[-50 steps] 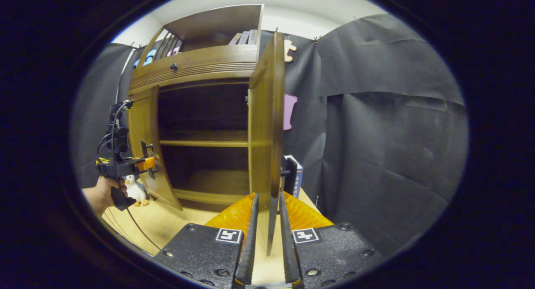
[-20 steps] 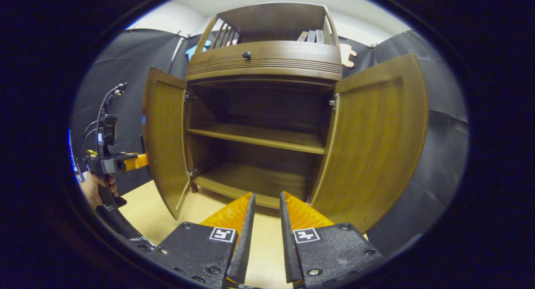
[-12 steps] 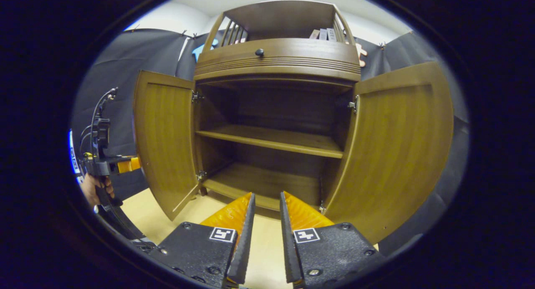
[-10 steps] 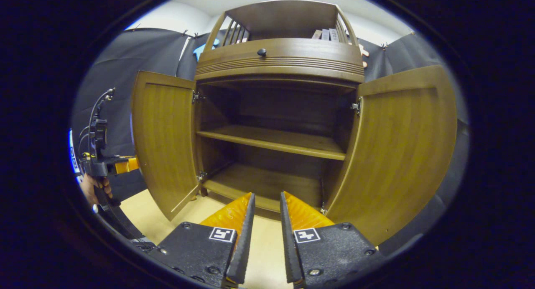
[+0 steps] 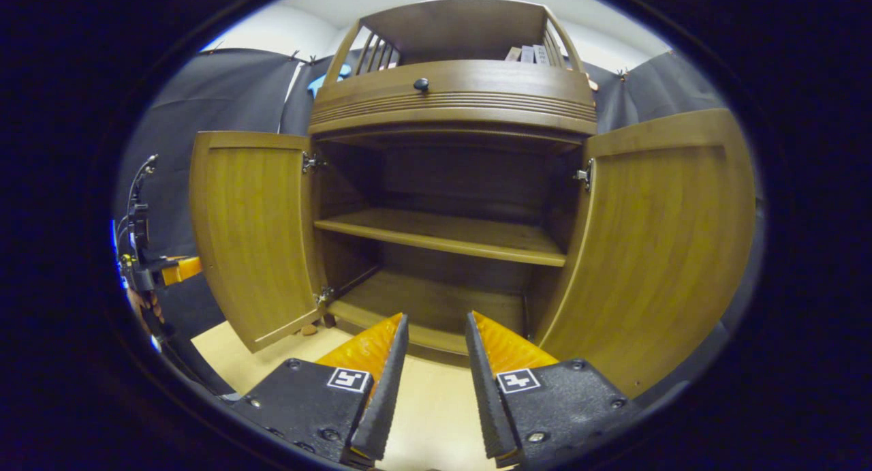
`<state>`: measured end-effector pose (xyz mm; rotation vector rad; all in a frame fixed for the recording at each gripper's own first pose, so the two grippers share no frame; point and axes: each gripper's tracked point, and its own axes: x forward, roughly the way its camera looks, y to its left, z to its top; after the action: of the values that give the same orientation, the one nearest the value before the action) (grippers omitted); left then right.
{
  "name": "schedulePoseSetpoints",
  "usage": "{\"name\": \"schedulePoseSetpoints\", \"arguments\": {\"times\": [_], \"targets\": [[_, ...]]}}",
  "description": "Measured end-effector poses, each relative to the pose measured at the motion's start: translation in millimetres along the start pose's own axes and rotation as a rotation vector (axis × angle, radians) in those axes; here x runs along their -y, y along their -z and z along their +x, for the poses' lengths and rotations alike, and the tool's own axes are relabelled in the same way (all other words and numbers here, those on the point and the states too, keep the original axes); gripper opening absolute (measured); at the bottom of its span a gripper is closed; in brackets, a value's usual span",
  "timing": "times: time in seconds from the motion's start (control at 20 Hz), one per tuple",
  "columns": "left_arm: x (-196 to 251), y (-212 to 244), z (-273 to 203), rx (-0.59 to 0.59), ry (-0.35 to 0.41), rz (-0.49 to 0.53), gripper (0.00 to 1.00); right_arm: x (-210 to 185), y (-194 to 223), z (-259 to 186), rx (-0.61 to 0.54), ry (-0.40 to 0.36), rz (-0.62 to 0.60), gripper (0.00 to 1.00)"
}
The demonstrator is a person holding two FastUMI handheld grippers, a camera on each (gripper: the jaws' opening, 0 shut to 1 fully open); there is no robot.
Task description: Open the right door of the double-door shoe cabinet with the right hand, and open the left door with the left hand.
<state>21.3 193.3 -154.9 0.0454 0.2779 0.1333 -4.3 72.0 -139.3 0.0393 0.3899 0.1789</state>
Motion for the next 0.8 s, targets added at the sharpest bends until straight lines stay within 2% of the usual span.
{"name": "schedulePoseSetpoints", "arguments": {"times": [0.05,0.15,0.25,0.4,0.45,0.55,0.6,0.65,0.75,0.8], "targets": [[0.8,-2.8,-4.1,0.000,0.005,-0.015,0.21,1.1,-2.5,0.2,0.008,0.002,0.002,0.54],[-0.9,-8.4,-5.9,0.011,-0.006,-0.017,0.21,5.5,-7.5,1.0,0.028,0.013,-0.001,0.58],[3.3,-21.5,-11.0,0.035,-0.016,-0.005,0.22,9.2,-12.7,-0.9,0.047,0.023,0.002,0.55],[17.1,-36.9,-24.0,0.079,-0.019,0.005,0.22,13.5,-19.5,-1.1,0.076,0.040,0.010,0.62],[26.3,-42.7,-27.5,0.095,-0.003,0.007,0.38,14.9,-22.2,-2.2,0.086,0.048,0.014,0.60],[39.7,-54.5,-37.0,0.129,0.001,0.028,0.24,17.6,-25.9,-4.4,0.103,0.059,0.023,0.60],[49.7,-59.7,-39.2,0.146,0.015,0.040,0.55,19.2,-27.1,-5.6,0.108,0.063,0.027,0.60],[60.0,-65.0,-42.1,0.159,0.031,0.051,0.50,22.2,-27.9,-6.2,0.111,0.068,0.032,0.63],[85.4,-71.3,-45.4,0.168,0.083,0.054,0.53,26.3,-30.6,-8.0,0.117,0.071,0.036,0.66],[100.9,-74.0,-46.7,0.174,0.114,0.052,0.65,28.6,-33.6,-9.1,0.123,0.077,0.036,0.67]]}}
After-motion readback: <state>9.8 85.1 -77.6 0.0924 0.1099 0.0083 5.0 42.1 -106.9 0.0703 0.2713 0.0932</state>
